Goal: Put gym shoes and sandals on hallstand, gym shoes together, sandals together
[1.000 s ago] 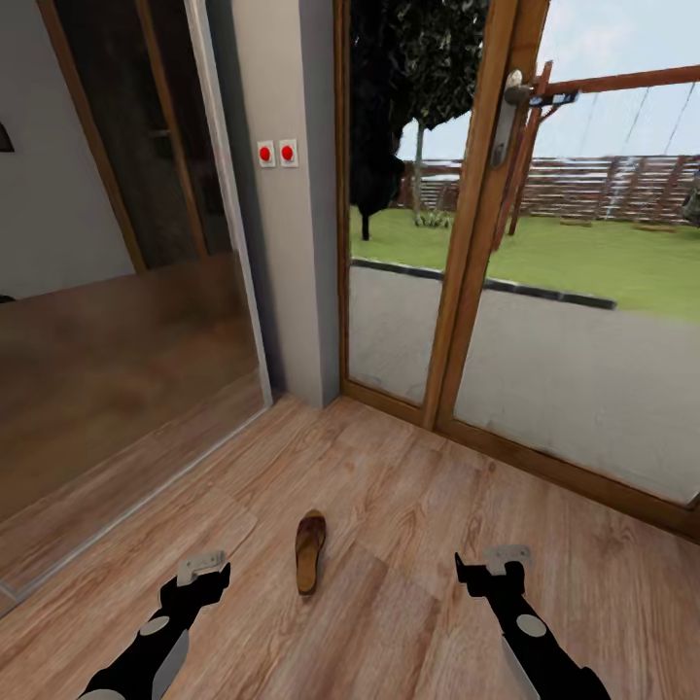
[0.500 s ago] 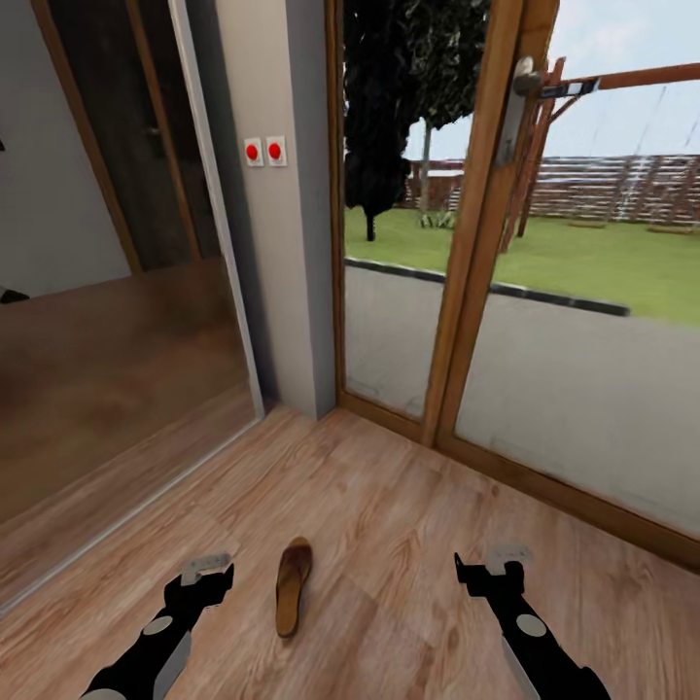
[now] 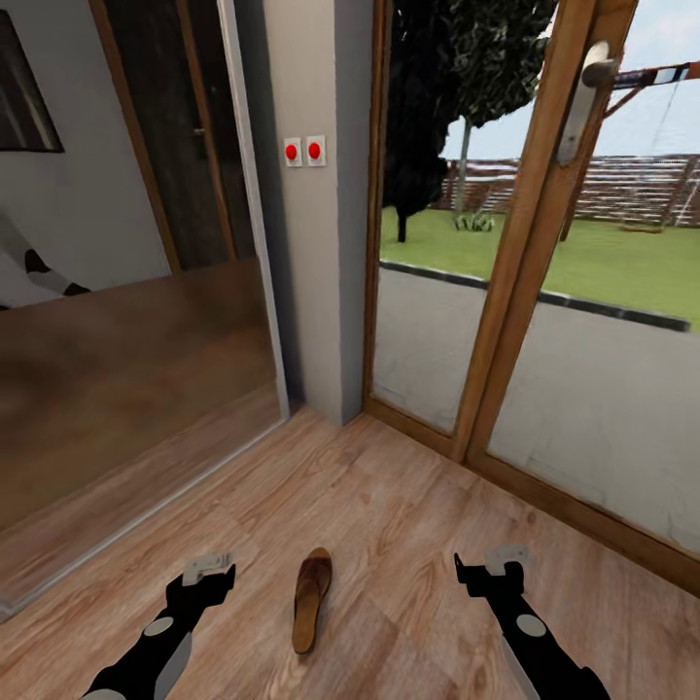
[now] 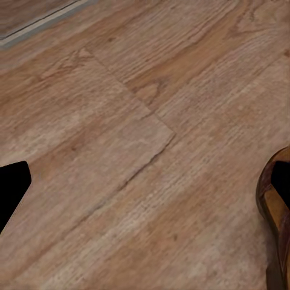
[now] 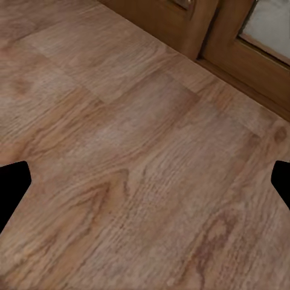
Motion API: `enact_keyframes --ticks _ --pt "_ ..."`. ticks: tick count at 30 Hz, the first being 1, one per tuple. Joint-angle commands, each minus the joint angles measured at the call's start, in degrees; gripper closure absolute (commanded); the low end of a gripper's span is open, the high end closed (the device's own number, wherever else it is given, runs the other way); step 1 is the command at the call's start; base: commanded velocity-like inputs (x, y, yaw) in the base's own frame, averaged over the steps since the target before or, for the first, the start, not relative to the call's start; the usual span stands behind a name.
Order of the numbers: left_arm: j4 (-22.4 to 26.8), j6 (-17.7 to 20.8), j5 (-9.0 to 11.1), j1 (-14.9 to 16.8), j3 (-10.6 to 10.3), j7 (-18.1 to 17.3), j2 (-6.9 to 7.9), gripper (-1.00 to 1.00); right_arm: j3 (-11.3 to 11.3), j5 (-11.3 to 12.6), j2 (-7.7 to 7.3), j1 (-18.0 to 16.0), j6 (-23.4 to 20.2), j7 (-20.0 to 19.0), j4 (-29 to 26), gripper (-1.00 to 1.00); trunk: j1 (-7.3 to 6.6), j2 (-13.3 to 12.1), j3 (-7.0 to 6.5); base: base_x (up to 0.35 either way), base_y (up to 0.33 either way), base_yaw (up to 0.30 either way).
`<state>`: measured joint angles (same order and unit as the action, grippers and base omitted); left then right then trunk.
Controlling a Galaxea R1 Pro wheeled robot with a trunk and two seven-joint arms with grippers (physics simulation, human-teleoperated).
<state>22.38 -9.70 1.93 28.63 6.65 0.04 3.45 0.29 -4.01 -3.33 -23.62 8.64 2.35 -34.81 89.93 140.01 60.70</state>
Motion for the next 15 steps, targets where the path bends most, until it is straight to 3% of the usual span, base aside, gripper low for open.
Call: enact_keyframes --ticks 1,9,10,15 --pt "-0.1 -0.2 0.2 0.0 0.0 -0.1 -0.01 -1.0 0.1 -0.4 -0.01 0.0 0.1 0.2 0.0 -1.0 -0.01 0.0 0.05 0.007 0.0 0.052" --pt "0.3 0.4 0.2 0.6 -3.7 -0.8 -0.29 -1.0 0.8 -0.5 0.26 0.0 -0.7 -6.5 -1.3 -1.0 -0.01 0.0 0.05 0.002 0.0 0.012" --pt "0.7 1.2 0.3 1.1 -6.1 -0.8 -1.22 -1.0 1.5 -0.6 0.17 0.0 -2.0 -12.6 -4.3 -1.0 -0.01 0.0 0.05 0.0 0.0 0.002" --pt "1.0 6.0 0.3 3.7 -7.2 -0.7 -2.2 -1.0 1.6 -0.6 0.0 0.0 -6.9 -15.6 -10.7 -1.0 -0.01 0.0 0.05 0.0 0.0 0.0"
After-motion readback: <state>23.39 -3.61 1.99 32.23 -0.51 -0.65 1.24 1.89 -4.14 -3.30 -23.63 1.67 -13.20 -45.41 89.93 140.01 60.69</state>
